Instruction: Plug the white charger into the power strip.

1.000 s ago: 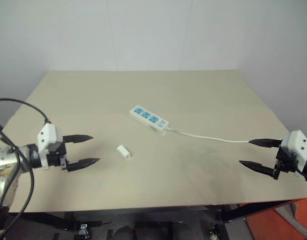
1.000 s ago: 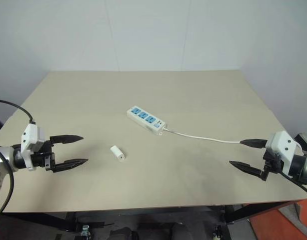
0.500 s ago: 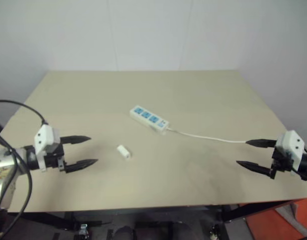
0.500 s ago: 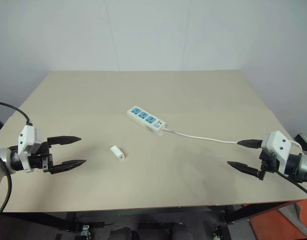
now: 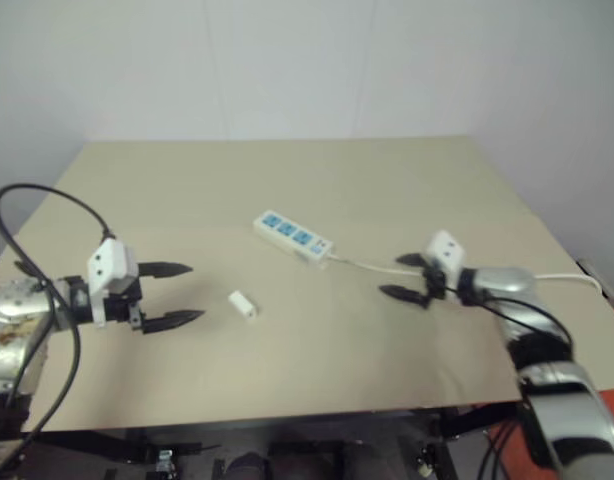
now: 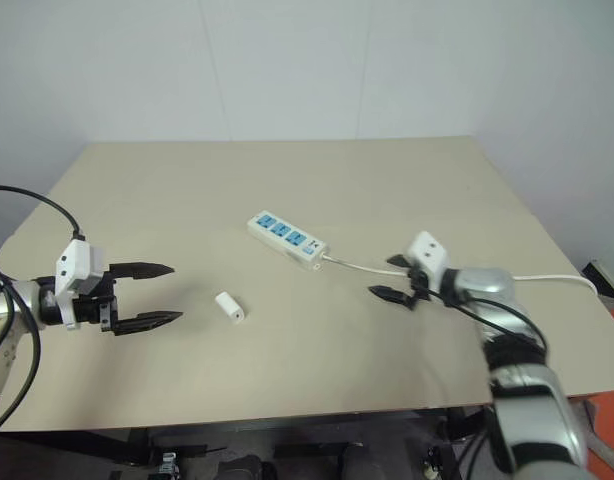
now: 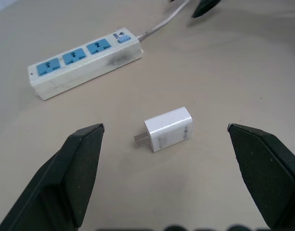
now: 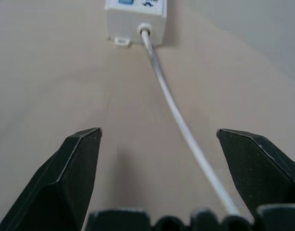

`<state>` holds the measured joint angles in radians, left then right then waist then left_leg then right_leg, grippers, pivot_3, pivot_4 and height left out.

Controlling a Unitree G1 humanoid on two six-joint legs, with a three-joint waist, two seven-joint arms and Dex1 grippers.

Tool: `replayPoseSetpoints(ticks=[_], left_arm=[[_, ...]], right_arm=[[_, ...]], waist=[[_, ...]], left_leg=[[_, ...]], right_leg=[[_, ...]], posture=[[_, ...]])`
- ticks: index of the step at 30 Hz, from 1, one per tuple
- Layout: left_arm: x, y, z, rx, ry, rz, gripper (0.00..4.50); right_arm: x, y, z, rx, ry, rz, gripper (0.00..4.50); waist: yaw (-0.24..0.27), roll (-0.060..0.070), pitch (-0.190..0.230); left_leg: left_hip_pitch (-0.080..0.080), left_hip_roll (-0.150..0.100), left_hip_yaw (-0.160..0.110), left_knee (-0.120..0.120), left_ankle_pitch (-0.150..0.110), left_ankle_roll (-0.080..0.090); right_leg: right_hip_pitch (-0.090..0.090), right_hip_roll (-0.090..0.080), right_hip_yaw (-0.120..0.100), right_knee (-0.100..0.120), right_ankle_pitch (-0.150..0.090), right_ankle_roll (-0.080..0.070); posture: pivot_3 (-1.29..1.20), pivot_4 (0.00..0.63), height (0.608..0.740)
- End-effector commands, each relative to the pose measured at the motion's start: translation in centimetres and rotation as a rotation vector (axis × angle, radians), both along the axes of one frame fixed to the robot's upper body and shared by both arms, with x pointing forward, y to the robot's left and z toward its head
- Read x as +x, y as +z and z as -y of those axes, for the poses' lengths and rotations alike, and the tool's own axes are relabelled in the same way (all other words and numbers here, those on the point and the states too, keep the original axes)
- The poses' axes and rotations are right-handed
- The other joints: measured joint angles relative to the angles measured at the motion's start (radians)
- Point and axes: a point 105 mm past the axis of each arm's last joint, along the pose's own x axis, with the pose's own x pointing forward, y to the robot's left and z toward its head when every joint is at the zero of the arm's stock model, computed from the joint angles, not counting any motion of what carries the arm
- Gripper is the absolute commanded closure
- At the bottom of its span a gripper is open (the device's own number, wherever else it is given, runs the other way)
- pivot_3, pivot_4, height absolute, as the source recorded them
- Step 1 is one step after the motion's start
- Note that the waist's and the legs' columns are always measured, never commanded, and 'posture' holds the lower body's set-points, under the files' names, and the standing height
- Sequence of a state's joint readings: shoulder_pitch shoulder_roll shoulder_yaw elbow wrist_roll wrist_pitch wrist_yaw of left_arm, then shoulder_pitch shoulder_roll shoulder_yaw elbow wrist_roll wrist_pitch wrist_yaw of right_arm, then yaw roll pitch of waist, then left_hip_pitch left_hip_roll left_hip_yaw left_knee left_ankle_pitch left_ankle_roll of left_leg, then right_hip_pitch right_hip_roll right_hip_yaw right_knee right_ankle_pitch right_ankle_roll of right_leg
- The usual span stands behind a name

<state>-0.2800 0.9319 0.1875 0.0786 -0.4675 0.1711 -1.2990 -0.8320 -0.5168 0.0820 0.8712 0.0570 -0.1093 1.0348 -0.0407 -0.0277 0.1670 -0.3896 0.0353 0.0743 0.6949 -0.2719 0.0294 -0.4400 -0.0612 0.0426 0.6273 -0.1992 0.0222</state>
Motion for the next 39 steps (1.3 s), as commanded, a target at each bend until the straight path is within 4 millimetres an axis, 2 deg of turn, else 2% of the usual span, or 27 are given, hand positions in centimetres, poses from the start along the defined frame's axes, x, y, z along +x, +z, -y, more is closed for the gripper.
replayPoseSetpoints(ticks=[1, 4, 7, 18, 22, 26, 30, 32, 35, 39], left_arm=[[0.2, 0.7, 0.1, 0.012, -0.008, 0.05, 0.01], [0.0, 0.5, 0.1, 0.018, -0.009, 0.05, 0.01], [-0.2, 0.3, 0.0, 0.023, -0.002, 0.048, 0.0], [-0.8, -0.2, -0.1, 0.03, 0.01, 0.041, 0.0], [-0.4, 0.1, -0.1, 0.039, -0.002, 0.046, 0.0], [-0.1, 0.4, 0.1, 0.043, -0.018, 0.049, 0.0], [-0.1, 0.1, 0.3, 0.047, -0.03, 0.041, 0.0], [-0.1, 0.0, 0.3, 0.042, -0.036, 0.034, 0.0], [0.1, -0.1, 0.4, 0.045, -0.042, 0.032, 0.0], [0.5, 0.1, 0.5, 0.05, -0.048, 0.036, 0.0]], right_arm=[[1.7, 0.9, -1.0, -0.007, -0.037, 0.031, 0.0], [2.3, 0.6, -2.0, 0.022, -0.049, -0.065, 0.0], [2.3, 0.3, -2.5, -0.001, -0.028, -0.101, 0.61], [1.7, -1.0, -3.6, -0.026, 0.031, -0.131, 4.49], [1.1, -0.3, -3.1, -0.026, 0.082, -0.056, 4.49], [-1.1, 0.5, -0.5, 0.003, 0.137, 0.007, 4.49], [-3.3, -1.4, 2.7, -0.06, 0.065, 0.008, 4.49], [-4.5, -2.3, 3.6, -0.017, 0.019, -0.016, 4.49], [-5.6, -2.7, 3.7, 0.043, -0.006, -0.055, 3.58], [-6.5, -1.7, 2.8, 0.117, 0.001, -0.017, 2.21]], waist=[[0.0, 0.0, 0.0], [0.0, 0.0, 0.0], [0.002, 0.0, 0.0], [-0.009, 0.0, 0.0], [-0.008, 0.0, 0.0], [0.004, 0.0, 0.0], [0.012, 0.0, 0.0], [0.014, 0.0, 0.0], [0.013, -0.001, -0.001], [0.011, -0.001, -0.001]], left_leg=[[-0.001, 0.0, 0.0, 0.0, 0.0, 0.0], [-0.002, 0.0, 0.0, -0.001, 0.0, 0.0], [-0.002, 0.0, 0.0, -0.001, 0.0, 0.0], [0.002, 0.001, 0.0, -0.001, 0.0, 0.0], [0.001, 0.001, 0.0, -0.001, 0.0, 0.0], [0.0, 0.0, -0.001, -0.001, 0.0, 0.0], [-0.001, 0.0, -0.001, -0.001, 0.0, 0.0], [0.0, 0.0, -0.001, -0.001, 0.0, 0.0], [0.003, 0.0, -0.001, -0.001, 0.0, 0.0], [0.004, 0.0, 0.0, 0.0, 0.0, 0.0]], right_leg=[[0.0, 0.0, 0.0, 0.001, 0.0, 0.0], [0.0, -0.001, -0.001, 0.002, 0.0, 0.0], [0.0, -0.001, -0.001, 0.001, 0.001, 0.0], [0.0, -0.001, -0.001, 0.002, 0.0, 0.0], [0.0, -0.001, -0.001, 0.002, 0.0, 0.0], [0.0, -0.001, -0.002, 0.002, 0.001, 0.0], [0.0, -0.002, -0.001, 0.002, 0.001, 0.0], [0.001, -0.002, -0.001, 0.0, 0.001, 0.0], [0.002, -0.001, -0.001, 0.001, 0.0, 0.0], [0.002, 0.0, 0.0, 0.002, 0.0, 0.0]], posture=[[0.0, 0.15, 0.74], [0.0, 0.15, 0.74], [0.0, 0.15, 0.74], [0.0, 0.15, 0.74], [0.0, 0.15, 0.74], [0.0, 0.15, 0.74], [0.0, 0.15, 0.74], [0.0, 0.15, 0.74], [0.0, 0.15, 0.74], [0.0, 0.15, 0.74]])
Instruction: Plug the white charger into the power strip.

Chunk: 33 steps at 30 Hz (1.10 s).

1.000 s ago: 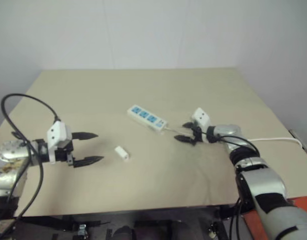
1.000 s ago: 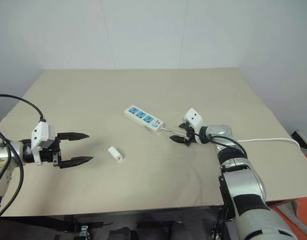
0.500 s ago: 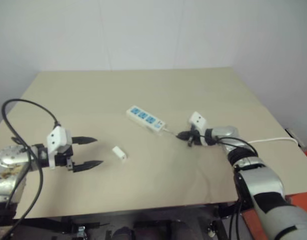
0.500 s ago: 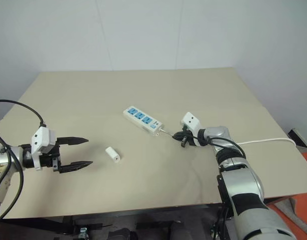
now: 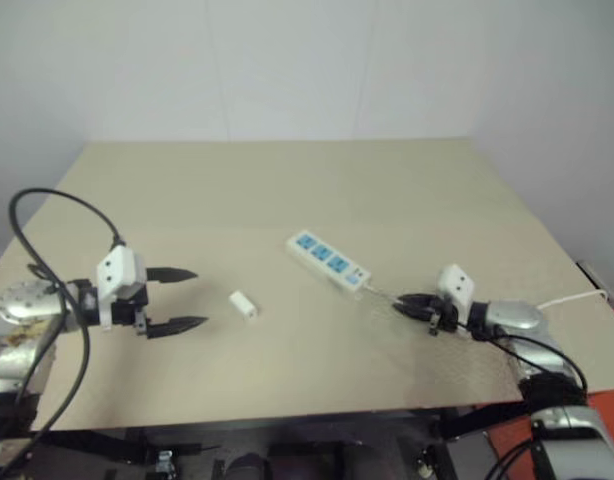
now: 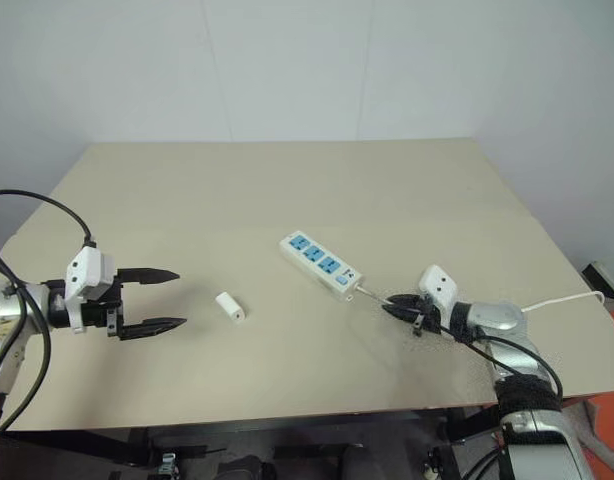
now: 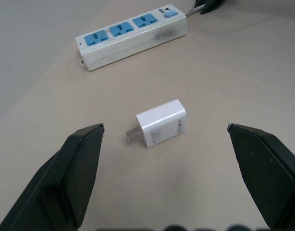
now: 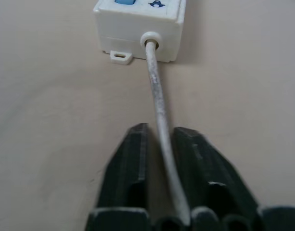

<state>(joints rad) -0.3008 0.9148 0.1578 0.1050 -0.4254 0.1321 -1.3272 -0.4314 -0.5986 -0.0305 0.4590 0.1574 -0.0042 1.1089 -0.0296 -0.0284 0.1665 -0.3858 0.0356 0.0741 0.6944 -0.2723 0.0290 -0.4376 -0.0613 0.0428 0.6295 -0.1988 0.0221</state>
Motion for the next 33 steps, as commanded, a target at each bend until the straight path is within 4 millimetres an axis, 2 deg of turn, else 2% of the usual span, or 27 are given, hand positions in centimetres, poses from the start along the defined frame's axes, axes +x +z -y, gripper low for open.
replayPoseSetpoints(ticks=[1, 6, 7, 11, 17, 25, 33], left_arm=[[0.4, 0.8, 0.1, 0.018, -0.017, 0.038, 0.0], [0.4, 0.8, 0.2, 0.02, -0.038, 0.014, 0.0], [0.4, 0.8, 0.3, 0.02, -0.038, 0.015, 0.0], [0.4, 0.8, 0.4, 0.019, -0.041, 0.009, 0.0], [0.3, 0.7, 0.5, 0.017, -0.043, 0.01, 0.0], [0.1, 0.4, 0.5, 0.016, -0.038, 0.012, 0.0], [-0.2, 0.3, 0.5, 0.009, -0.041, 0.003, 0.0]], right_arm=[[-0.2, 2.3, -0.8, 0.088, -0.009, 0.075, 1.82], [-0.4, 2.9, -2.7, 0.168, -0.02, 0.085, 0.11], [-0.3, 3.0, -3.3, 0.184, -0.022, 0.102, 0.05], [1.0, 3.2, -4.7, 0.167, -0.106, 0.214, 0.05], [1.8, 3.8, -6.5, 0.23, -0.115, 0.233, 0.05], [2.9, 3.0, -7.0, 0.21, -0.128, 0.228, 0.05], [2.7, 1.8, -8.1, 0.271, -0.077, 0.153, 0.05]], waist=[[0.0, 0.0, 0.0], [-0.003, 0.0, 0.0], [-0.003, 0.0, 0.0], [-0.003, 0.0, 0.0], [-0.004, 0.0, 0.0], [-0.008, 0.0, 0.0], [-0.013, 0.0, 0.0]], left_leg=[[0.0, 0.0, 0.0, 0.0, 0.0, 0.0], [-0.002, 0.0, 0.0, 0.0, 0.0, 0.0], [-0.002, 0.0, 0.0, 0.0, 0.0, 0.0], [-0.002, 0.0, 0.0, 0.0, 0.0, 0.0], [-0.003, 0.0, 0.0, 0.0, 0.0, 0.0], [-0.003, 0.0, 0.0, 0.0, 0.0, 0.0], [-0.003, 0.0, -0.001, 0.0, 0.0, 0.0]], right_leg=[[0.0, 0.0, 0.0, 0.0, 0.0, 0.0], [-0.001, 0.0, 0.0, -0.001, 0.0, 0.0], [-0.001, 0.0, 0.0, -0.001, 0.0, 0.0], [-0.001, 0.0, 0.0, -0.001, 0.0, 0.0], [-0.002, 0.0, 0.0, -0.001, 0.0, 0.0], [-0.002, 0.0, -0.001, -0.001, 0.0, 0.0], [-0.002, 0.0, 0.0, -0.001, 0.0, 0.0]], posture=[[0.0, 0.15, 0.74], [0.0, 0.15, 0.74], [0.0, 0.15, 0.74], [0.0, 0.15, 0.74], [0.0, 0.15, 0.74], [0.0, 0.15, 0.74], [0.0, 0.15, 0.74]])
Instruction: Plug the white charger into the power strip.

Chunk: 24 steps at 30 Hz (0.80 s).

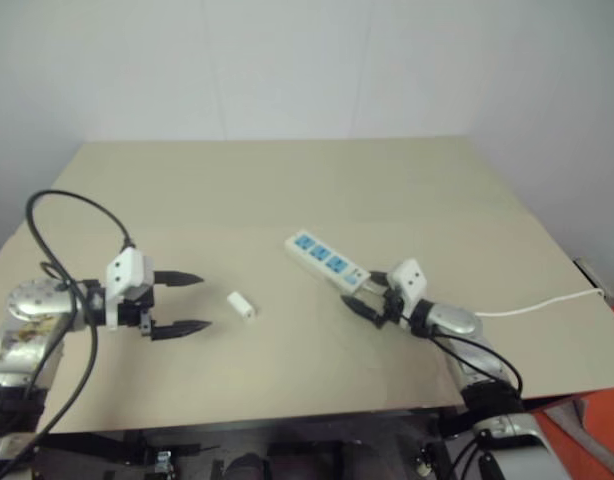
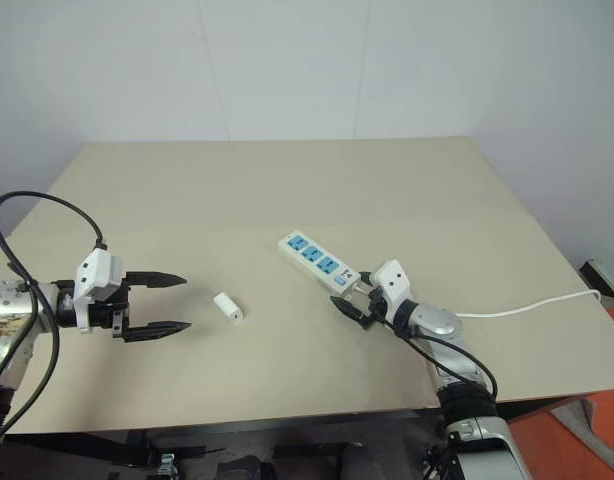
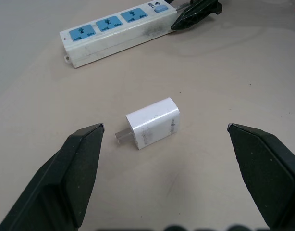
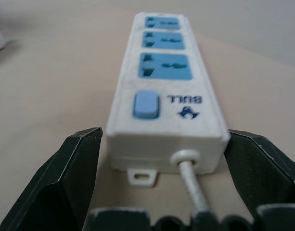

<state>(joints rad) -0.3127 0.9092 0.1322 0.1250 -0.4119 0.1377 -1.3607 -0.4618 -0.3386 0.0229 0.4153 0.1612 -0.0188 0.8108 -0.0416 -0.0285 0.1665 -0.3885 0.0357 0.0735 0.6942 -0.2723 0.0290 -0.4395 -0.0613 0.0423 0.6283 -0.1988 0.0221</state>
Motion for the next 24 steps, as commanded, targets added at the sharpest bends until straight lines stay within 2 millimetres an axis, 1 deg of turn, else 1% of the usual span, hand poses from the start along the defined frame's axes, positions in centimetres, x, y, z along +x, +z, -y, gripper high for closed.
replayPoseSetpoints(ticks=[1, 4, 11, 14, 16, 18, 21, 24], left_arm=[[-0.1, 1.1, 0.3, -0.002, -0.013, 0.047, 0.0], [0.0, 1.1, 0.4, -0.003, -0.014, 0.05, 0.0], [-0.1, 1.0, 0.4, 0.0, -0.013, 0.051, 0.0], [-0.2, 1.0, 0.4, 0.0, -0.011, 0.054, 0.0], [-0.1, 1.1, 0.4, 0.0, -0.008, 0.062, 0.0], [0.0, 1.3, 0.4, 0.041, -0.004, 0.083, 0.0], [0.2, 2.2, 0.6, 0.112, -0.023, 0.124, 0.0], [0.5, 4.5, 1.9, 0.153, -0.107, 0.176, 0.0]], right_arm=[[0.3, 1.3, -0.9, 0.054, 0.032, 0.042, 0.05], [0.5, 0.8, -1.4, 0.062, 0.028, 0.033, 0.05], [1.1, 0.3, -1.4, 0.108, 0.009, -0.017, 0.05], [0.9, -0.2, -1.3, 0.095, 0.017, -0.027, 0.61], [0.8, -0.2, -1.2, 0.085, 0.02, -0.02, 1.09], [0.8, -0.2, -1.1, 0.078, 0.016, -0.011, 1.09], [0.6, -0.2, -0.9, 0.057, 0.022, 0.005, 1.09], [0.5, -0.4, -0.6, 0.021, 0.034, 0.006, 1.09]], waist=[[-0.002, 0.0, 0.0], [-0.006, 0.0, 0.0], [-0.005, 0.0, 0.0], [-0.005, 0.0, 0.0], [-0.005, -0.001, 0.0], [-0.005, -0.001, 0.0], [-0.004, -0.001, 0.0], [0.002, -0.001, 0.0]], left_leg=[[0.0, 0.0, 0.0, 0.0, 0.0, 0.0], [0.0, 0.0, 0.0, 0.0, 0.0, 0.0], [0.0, 0.0, 0.0, 0.0, 0.0, 0.0], [0.001, 0.0, 0.0, 0.0, 0.0, 0.0], [0.001, 0.0, 0.0, 0.0, 0.0, 0.0], [0.001, 0.0, 0.0, 0.0, 0.0, 0.0], [0.001, 0.0, 0.0, 0.0, 0.0, 0.0], [0.001, 0.0, 0.0, 0.0, 0.0, 0.0]], right_leg=[[0.0, 0.0, 0.0, 0.0, 0.0, 0.0], [0.0, 0.0, 0.0, 0.0, 0.0, 0.0], [0.0, 0.0, 0.0, 0.0, 0.0, 0.0], [0.001, 0.0, 0.0, 0.001, 0.0, 0.0], [0.001, 0.0, 0.0, 0.001, 0.0, 0.0], [0.001, 0.0, 0.0, 0.001, 0.0, 0.0], [0.001, 0.0, 0.0, 0.0, 0.0, 0.0], [0.001, 0.0, 0.0, 0.0, 0.0, 0.0]], posture=[[0.0, 0.15, 0.74], [0.0, 0.15, 0.74], [0.0, 0.15, 0.74], [0.0, 0.15, 0.74], [0.0, 0.15, 0.74], [0.0, 0.15, 0.74], [0.0, 0.15, 0.74], [0.0, 0.15, 0.74]])
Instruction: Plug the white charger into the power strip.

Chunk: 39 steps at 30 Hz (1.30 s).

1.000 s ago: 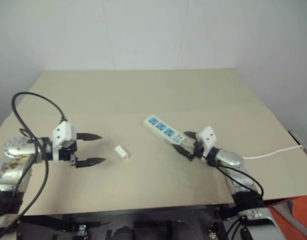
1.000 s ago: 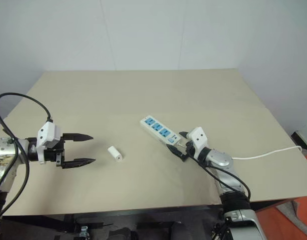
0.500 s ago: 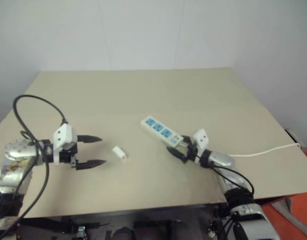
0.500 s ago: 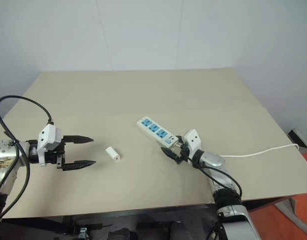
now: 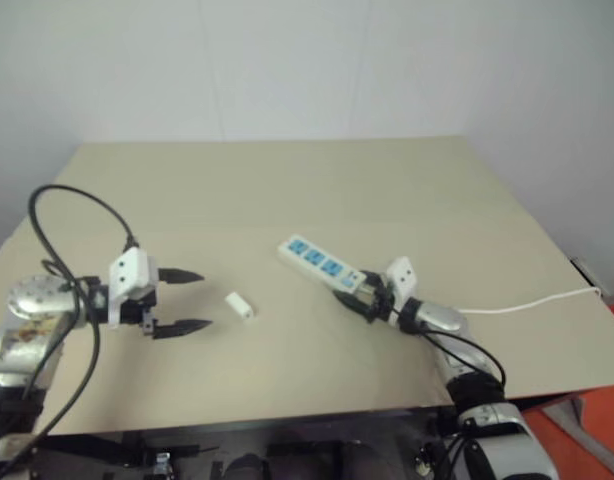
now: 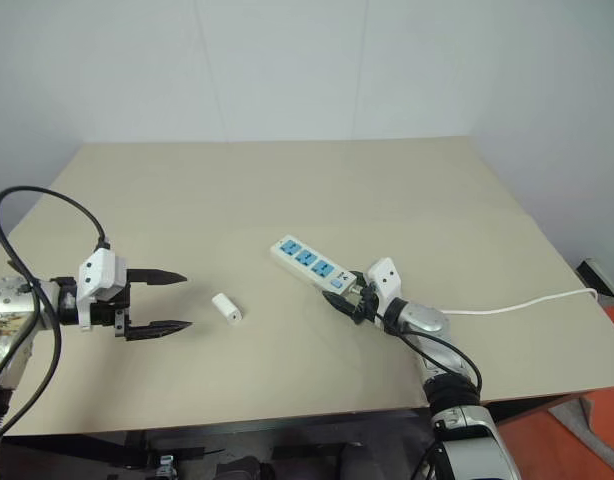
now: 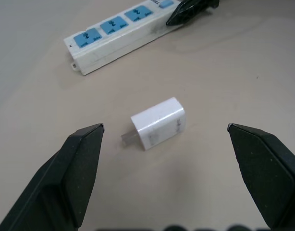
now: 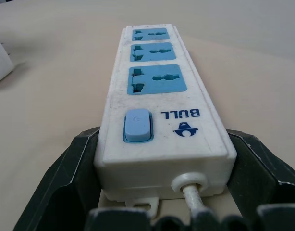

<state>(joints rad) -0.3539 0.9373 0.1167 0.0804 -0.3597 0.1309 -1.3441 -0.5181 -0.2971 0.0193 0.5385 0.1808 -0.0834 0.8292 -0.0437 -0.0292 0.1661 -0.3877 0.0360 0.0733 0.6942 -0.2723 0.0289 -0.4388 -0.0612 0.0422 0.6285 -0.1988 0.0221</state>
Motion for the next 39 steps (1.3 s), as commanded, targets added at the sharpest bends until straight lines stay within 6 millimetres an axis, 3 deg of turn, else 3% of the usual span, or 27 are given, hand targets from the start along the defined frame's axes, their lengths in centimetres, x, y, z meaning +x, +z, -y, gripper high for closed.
replayPoseSetpoints(ticks=[1, 5, 9, 14, 20, 26, 30, 39], left_arm=[[0.4, 3.8, 1.8, 0.103, -0.133, 0.114, 0.0], [1.6, 5.2, 4.4, 0.428, -0.377, 0.166, 0.0], [1.7, 5.8, 7.6, 0.606, -0.617, 0.212, 0.0], [1.8, 5.0, 10.0, 0.797, -0.827, 0.203, 0.0], [2.7, 2.6, 11.7, 1.071, -1.04, 0.187, 0.0], [3.2, 0.2, 14.3, 1.271, -1.167, 0.196, 0.0], [3.1, -1.3, 15.5, 1.295, -1.191, 0.186, 0.0], [3.1, -2.0, 15.0, 1.33, -1.102, 0.137, 0.0]], right_arm=[[-0.3, -0.3, 0.5, -0.048, 0.022, 0.009, 1.09], [-0.6, -0.9, 0.7, -0.091, 0.064, -0.02, 1.09], [-0.7, -1.3, 0.4, -0.117, 0.092, -0.036, 1.09], [-0.4, -1.3, 0.4, -0.106, 0.081, -0.04, 1.09], [-0.1, -1.5, 0.2, -0.109, 0.061, -0.068, 1.09], [-0.3, -1.7, 0.0, -0.105, 0.061, -0.088, 1.09], [-0.3, -1.8, 0.0, -0.119, 0.05, -0.087, 1.09], [-0.3, -2.0, 0.2, -0.132, 0.041, -0.091, 1.09]], waist=[[0.008, 0.0, 0.0], [0.016, -0.001, 0.0], [0.017, 0.0, 0.0], [0.012, -0.001, 0.0], [0.015, -0.001, 0.0], [0.006, -0.001, 0.0], [0.003, -0.001, 0.0], [0.001, -0.001, 0.0]], left_leg=[[0.0, 0.0, 0.0, 0.0, 0.0, 0.0], [0.0, -0.002, 0.0, 0.001, 0.0, 0.0], [0.0, -0.002, 0.0, 0.001, 0.0, 0.0], [-0.001, -0.002, 0.0, 0.001, 0.0, 0.0], [0.0, -0.002, 0.0, 0.002, 0.0, 0.001], [-0.001, -0.002, 0.0, 0.003, 0.0, 0.001], [-0.001, -0.002, -0.001, 0.003, 0.0, 0.001], [-0.001, -0.002, -0.003, 0.003, 0.0, 0.001]], right_leg=[[0.0, 0.0, 0.0, 0.0, 0.0, 0.0], [0.002, 0.0, -0.001, -0.001, 0.0, 0.0], [0.002, 0.001, 0.001, -0.002, 0.0, 0.0], [0.001, 0.001, 0.002, -0.002, 0.0, 0.001], [0.002, 0.001, 0.003, -0.001, -0.001, 0.002], [0.001, 0.002, 0.003, -0.001, -0.001, 0.002], [0.001, 0.002, 0.003, -0.001, -0.001, 0.002], [0.001, 0.002, 0.004, -0.001, -0.001, 0.002]], posture=[[0.0, 0.15, 0.74], [0.0, 0.15, 0.74], [0.0, 0.15, 0.74], [0.0, 0.15, 0.74], [0.0, 0.15, 0.74], [0.0, 0.15, 0.74], [0.0, 0.15, 0.74], [0.0, 0.15, 0.74]])
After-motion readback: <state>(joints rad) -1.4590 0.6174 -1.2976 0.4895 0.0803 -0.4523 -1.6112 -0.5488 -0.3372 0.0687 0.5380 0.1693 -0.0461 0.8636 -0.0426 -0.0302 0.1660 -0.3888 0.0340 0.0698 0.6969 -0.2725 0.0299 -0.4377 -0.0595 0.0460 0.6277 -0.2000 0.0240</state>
